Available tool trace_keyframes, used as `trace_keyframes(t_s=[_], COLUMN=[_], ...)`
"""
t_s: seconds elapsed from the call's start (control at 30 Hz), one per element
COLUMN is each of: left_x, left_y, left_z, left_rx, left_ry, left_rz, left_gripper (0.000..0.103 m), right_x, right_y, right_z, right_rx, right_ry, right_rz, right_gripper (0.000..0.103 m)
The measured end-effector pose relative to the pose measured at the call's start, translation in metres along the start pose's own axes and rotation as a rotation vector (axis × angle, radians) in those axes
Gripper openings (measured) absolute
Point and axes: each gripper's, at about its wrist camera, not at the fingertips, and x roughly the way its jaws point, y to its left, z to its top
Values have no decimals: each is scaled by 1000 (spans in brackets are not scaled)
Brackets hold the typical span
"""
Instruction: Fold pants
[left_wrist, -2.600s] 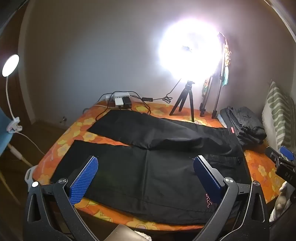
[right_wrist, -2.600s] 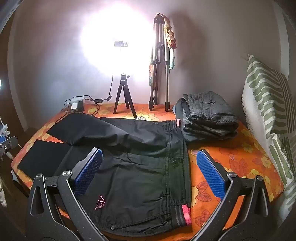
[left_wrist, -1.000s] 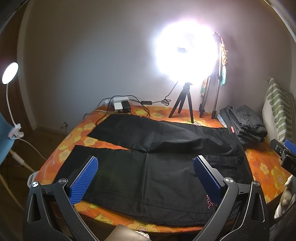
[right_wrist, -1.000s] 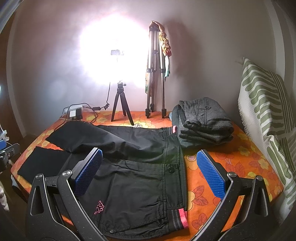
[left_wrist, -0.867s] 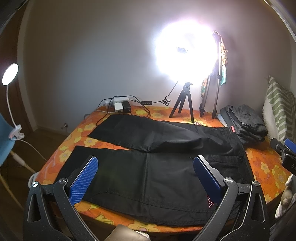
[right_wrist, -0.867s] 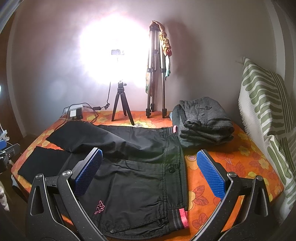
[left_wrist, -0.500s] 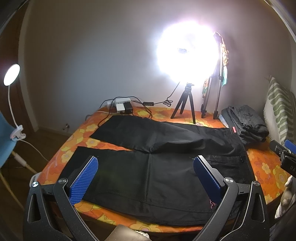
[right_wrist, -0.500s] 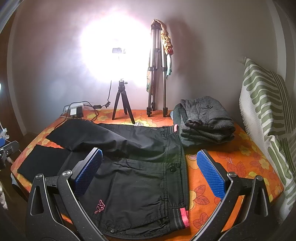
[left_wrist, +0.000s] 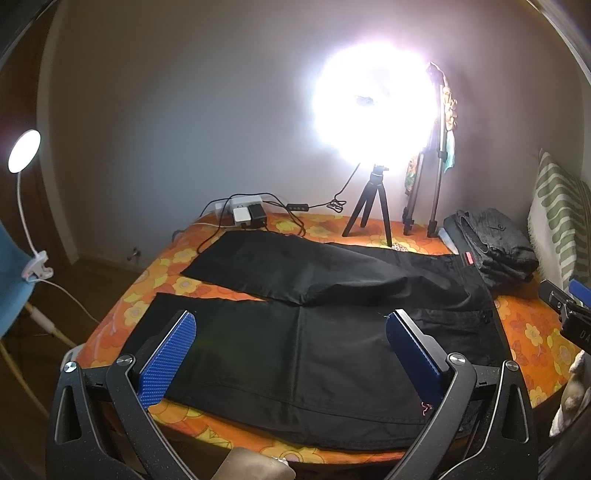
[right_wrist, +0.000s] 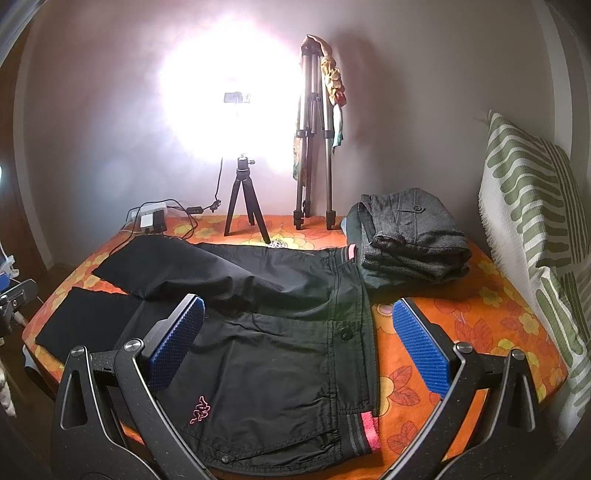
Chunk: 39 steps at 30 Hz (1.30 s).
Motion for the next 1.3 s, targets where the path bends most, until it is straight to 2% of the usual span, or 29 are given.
trace_keyframes(t_s=[0.6,0.87,1.1,1.3], left_x=[1,1,6,15], left_y=[-3,-4,6,26], left_z=[1,2,0,-5], left_rx=[12,17,-29,-94], left_ry=[1,-3,35,99], left_rz=[-14,2,-18,-22], left_gripper=[102,102,102,102], right_x=[0,0,0,0], right_y=[0,-1,0,2], right_z=[0,0,-1,-2], right_rx=[1,2,1,-3], right_ry=[1,1,2,8], right_rz=[0,-1,5,60], right_gripper=[103,103,103,103])
